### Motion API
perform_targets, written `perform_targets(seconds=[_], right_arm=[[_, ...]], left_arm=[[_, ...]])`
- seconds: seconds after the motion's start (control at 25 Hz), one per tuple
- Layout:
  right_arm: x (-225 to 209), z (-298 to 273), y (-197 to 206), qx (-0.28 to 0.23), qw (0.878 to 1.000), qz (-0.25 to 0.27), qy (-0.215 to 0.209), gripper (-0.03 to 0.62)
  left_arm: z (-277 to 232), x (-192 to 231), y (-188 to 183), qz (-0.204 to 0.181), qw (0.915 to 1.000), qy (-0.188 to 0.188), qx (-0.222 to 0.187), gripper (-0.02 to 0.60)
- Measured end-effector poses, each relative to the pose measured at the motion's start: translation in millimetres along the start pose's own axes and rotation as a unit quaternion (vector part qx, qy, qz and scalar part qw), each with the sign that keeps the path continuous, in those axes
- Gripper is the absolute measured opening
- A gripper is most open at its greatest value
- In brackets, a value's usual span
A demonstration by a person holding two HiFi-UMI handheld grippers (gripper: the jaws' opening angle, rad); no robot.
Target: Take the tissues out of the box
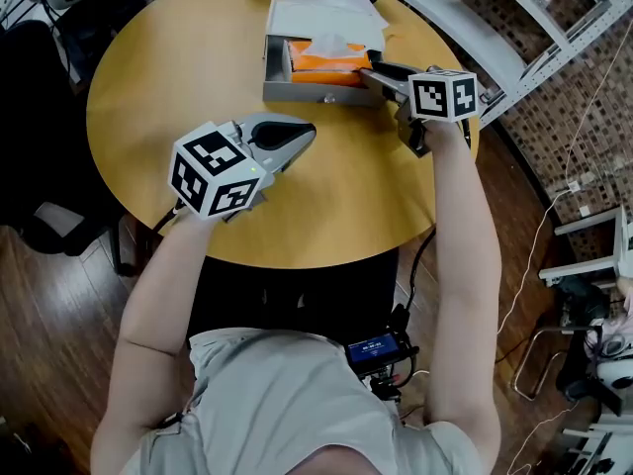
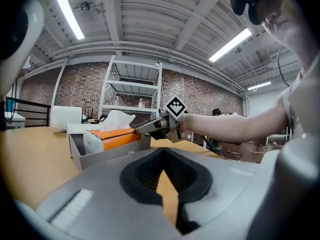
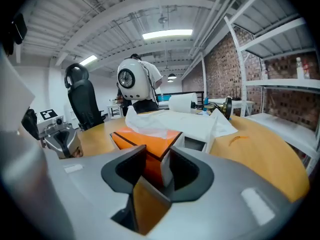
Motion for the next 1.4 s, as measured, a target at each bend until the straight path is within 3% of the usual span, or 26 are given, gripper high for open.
perform_targets(seconds=[0.24, 0.48, 0.8, 0.96, 1.12, 1.4], right_arm=[[-3.7, 4.9, 2.2, -0.004, 1.000, 0.006, 0.013, 0.079], [8.3, 18.1, -16.2, -0.045, 0.998, 0.033, 0.035, 0.050], [22.3, 63.7, -54.5, -0.144, 0.987, 0.056, 0.048, 0.037], [39.7, 93.9, -62.3, -0.204, 0.979, 0.024, 0.015, 0.037], [64.8, 101.7, -32.4, -0.229, 0.973, -0.018, -0.022, 0.038], [69.9, 101.2, 24.2, -0.223, 0.971, -0.081, -0.033, 0.038]], left_arm=[[-0.6, -1.7, 1.2, 0.000, 1.0000, -0.001, -0.001, 0.000], [-0.4, -2.0, 1.3, 0.000, 1.0000, -0.001, -0.001, 0.000], [-1.3, -1.5, 2.9, -0.001, 1.0000, -0.001, -0.001, 0.000], [0.5, -2.0, 4.3, 0.000, 1.0000, -0.001, -0.001, 0.000], [3.4, -3.7, 7.1, 0.000, 1.0000, -0.003, -0.002, 0.000], [-3.5, -1.7, -2.7, 0.001, 1.0000, -0.002, 0.000, 0.000]])
Point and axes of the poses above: the fingertips, and each gripper's own axes: z backward along the fingers, x to its left, y out of its underside, the point moved 3 cm from there along z, backward along the fingers, and after that the axes turned 5 degrees about -z, right-handed, at the moved point
